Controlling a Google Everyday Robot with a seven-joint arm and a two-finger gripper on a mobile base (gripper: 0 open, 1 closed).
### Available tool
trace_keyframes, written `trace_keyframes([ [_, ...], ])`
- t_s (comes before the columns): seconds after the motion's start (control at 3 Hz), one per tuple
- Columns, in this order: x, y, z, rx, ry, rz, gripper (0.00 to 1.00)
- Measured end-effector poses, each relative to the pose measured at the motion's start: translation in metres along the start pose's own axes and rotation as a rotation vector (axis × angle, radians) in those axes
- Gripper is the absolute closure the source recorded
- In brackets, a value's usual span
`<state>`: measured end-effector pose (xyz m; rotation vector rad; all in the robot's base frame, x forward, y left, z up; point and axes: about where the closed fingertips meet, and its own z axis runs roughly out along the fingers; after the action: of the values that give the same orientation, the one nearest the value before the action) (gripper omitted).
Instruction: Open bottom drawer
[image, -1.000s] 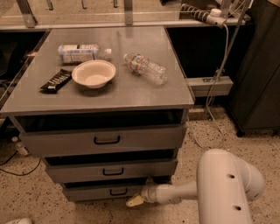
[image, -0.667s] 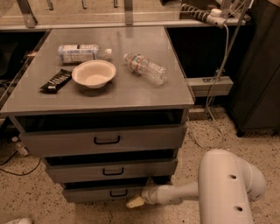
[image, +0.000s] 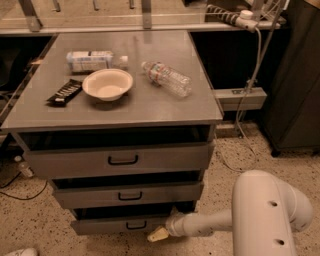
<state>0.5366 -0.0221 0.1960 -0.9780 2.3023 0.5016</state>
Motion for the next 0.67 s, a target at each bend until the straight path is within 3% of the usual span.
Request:
trace_keyframes([
  [0.33, -0.003, 0.001, -0.002, 0.000, 0.000, 0.000, 0.00],
  [0.67, 0.020, 0.013, -0.018, -0.022, 0.045, 0.024, 0.00],
])
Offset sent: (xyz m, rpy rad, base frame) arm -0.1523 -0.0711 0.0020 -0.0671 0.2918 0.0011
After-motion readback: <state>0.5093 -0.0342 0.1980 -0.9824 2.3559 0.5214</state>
